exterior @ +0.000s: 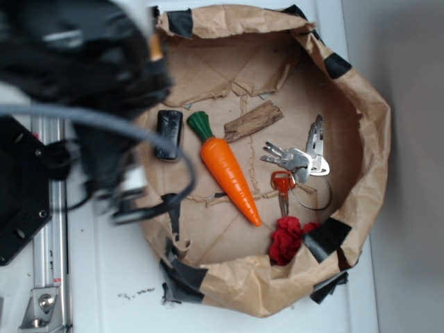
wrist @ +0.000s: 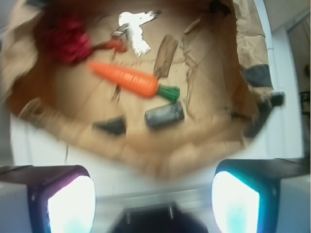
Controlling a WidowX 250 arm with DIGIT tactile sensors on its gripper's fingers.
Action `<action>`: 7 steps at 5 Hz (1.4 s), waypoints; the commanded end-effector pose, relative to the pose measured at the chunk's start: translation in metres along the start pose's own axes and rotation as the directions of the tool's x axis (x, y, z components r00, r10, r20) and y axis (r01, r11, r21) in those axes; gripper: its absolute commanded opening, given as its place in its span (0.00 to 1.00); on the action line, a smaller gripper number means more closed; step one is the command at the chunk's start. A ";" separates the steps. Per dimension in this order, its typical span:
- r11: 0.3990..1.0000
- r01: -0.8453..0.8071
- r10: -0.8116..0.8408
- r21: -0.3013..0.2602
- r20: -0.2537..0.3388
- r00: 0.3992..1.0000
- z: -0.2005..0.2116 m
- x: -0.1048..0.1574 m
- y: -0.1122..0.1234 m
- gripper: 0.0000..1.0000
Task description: Grab the wood chip.
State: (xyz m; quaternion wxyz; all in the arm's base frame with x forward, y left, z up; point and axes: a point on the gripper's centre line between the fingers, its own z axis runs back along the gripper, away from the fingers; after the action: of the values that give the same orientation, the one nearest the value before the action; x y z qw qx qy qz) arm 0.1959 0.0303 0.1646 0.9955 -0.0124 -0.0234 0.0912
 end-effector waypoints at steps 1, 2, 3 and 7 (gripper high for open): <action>0.998 -0.070 0.069 0.004 0.105 0.992 -0.057 0.060 -0.001 1.00; 0.996 -0.047 0.042 0.074 0.075 0.996 -0.084 0.076 -0.026 1.00; 0.986 -0.089 0.077 0.143 0.090 0.993 -0.106 0.080 -0.006 1.00; 0.988 -0.092 0.080 0.128 0.100 0.992 -0.128 0.076 0.034 1.00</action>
State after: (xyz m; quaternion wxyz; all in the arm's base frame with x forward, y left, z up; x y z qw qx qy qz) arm 0.2643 0.0622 0.0272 0.9891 0.0539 -0.0406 0.1307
